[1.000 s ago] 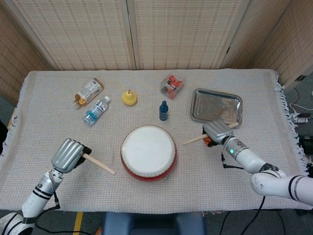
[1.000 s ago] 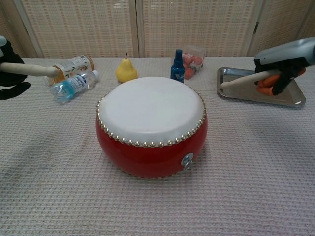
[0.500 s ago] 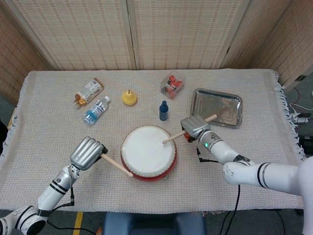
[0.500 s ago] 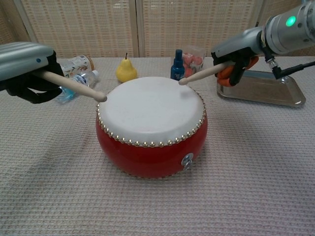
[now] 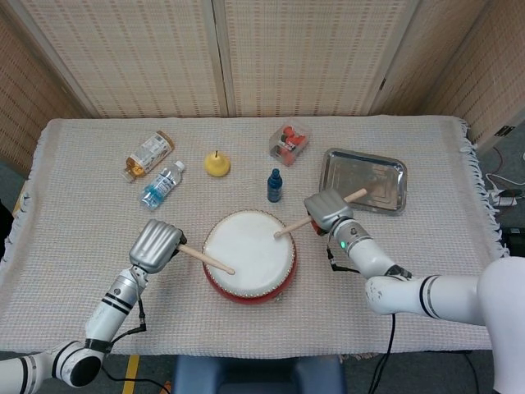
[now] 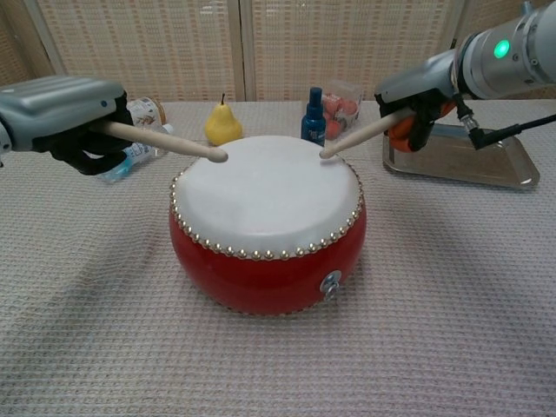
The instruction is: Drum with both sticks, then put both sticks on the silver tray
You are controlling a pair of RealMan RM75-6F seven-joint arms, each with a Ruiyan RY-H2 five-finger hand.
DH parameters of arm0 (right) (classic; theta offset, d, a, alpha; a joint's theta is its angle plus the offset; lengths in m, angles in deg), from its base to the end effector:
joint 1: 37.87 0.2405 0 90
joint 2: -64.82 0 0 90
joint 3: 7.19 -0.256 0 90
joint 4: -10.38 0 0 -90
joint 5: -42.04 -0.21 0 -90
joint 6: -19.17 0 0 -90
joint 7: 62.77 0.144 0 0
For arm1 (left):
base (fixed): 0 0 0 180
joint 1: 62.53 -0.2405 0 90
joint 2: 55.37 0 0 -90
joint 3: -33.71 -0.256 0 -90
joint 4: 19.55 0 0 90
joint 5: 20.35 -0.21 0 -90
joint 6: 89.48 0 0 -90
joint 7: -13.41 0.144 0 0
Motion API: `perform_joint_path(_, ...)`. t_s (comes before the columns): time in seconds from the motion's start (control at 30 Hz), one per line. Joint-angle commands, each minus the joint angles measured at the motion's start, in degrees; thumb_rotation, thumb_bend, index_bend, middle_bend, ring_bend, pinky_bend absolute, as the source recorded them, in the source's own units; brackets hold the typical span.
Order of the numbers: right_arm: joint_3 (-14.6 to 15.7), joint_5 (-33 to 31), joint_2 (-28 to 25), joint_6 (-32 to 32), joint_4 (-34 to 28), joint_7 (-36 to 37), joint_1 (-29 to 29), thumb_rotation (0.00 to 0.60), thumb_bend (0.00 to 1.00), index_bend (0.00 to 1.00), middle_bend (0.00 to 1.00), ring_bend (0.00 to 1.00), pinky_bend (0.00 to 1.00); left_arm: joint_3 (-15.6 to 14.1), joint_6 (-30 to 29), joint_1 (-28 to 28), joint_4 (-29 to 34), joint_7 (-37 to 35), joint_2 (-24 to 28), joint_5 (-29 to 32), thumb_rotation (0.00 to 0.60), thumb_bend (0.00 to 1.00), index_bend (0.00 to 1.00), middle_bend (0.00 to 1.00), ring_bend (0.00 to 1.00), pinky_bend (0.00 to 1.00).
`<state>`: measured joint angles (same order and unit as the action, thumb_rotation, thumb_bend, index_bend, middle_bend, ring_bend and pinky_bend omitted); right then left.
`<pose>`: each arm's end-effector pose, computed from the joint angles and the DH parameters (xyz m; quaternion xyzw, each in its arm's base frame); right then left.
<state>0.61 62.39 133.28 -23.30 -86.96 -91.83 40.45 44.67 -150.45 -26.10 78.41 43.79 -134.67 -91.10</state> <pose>-0.0923 -0.3941 0.0488 0.8080 -0.3719 0.1689 0.4246 -0.1411 0.3161 0.0377 -0.7569 -0.2843 -0.3774 0.4515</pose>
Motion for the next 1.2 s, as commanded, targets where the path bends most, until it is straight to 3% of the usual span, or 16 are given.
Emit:
perform_joint_path(0.03, -2.76, 4.02, -2.23, -0.59, -1.72, 2.83, -2.04, 0.600, 0.85, 1.00, 1.00, 1.00, 1.00, -0.21, 0.31, 2.71, -3.64, 8.23, -5.43, 5.05, 0.600, 0.89, 1.00, 1.00, 1.00, 1.00)
perform_joint_path(0.17, -3.80, 5.70, -2.56, -0.20, -1.92, 3.61, -2.96, 0.600, 0.85, 1.00, 1.00, 1.00, 1.00, -0.87, -0.14, 4.71, -5.91, 17.40, -8.29, 9.91, 0.600, 0.89, 1.00, 1.00, 1.00, 1.00)
perform_joint_path(0.27, -3.84, 6.26, -2.03, 0.52, -1.32, 3.60, -3.47, 0.600, 0.85, 1.00, 1.00, 1.00, 1.00, -0.66, -1.53, 5.11, -4.63, 20.31, -8.23, 12.31, 0.600, 0.89, 1.00, 1.00, 1.00, 1.00)
perform_joint_path(0.57, 1.16, 1.49, 2.63, 2.71, 2.61, -2.90, -1.59, 0.600, 0.85, 1.00, 1.00, 1.00, 1.00, 2.34, -6.70, 2.67, 2.52, 11.70, -2.12, 10.36, 0.600, 0.89, 1.00, 1.00, 1.00, 1.00)
perform_joint_path(0.83, -4.98, 6.52, -2.45, -1.15, -3.24, 2.59, -3.70, 0.600, 0.85, 1.00, 1.00, 1.00, 1.00, -0.28, -4.81, 4.28, -1.93, 12.99, -5.77, 11.01, 0.600, 0.89, 1.00, 1.00, 1.00, 1.00)
perform_joint_path(0.97, -5.90, 8.06, -3.89, -0.96, -4.38, 3.32, -4.43, 0.600, 0.85, 1.00, 1.00, 1.00, 1.00, -1.94, -3.11, 5.85, -5.46, 17.05, -8.56, 13.01, 0.600, 0.89, 1.00, 1.00, 1.00, 1.00)
perform_joint_path(1.1, -3.32, 6.07, -1.31, 0.79, -1.78, 0.01, -3.62, 0.600, 0.85, 1.00, 1.00, 1.00, 1.00, -1.31, -4.46, 5.82, -5.08, 17.42, -7.87, 13.93, 0.600, 0.89, 1.00, 1.00, 1.00, 1.00)
perform_joint_path(1.2, 0.57, 2.18, 2.38, 1.49, 1.39, -5.32, -1.81, 0.600, 0.85, 1.00, 1.00, 1.00, 1.00, 0.47, -7.45, 4.70, -2.15, 14.37, -5.11, 12.51, 0.600, 0.89, 1.00, 1.00, 1.00, 1.00)
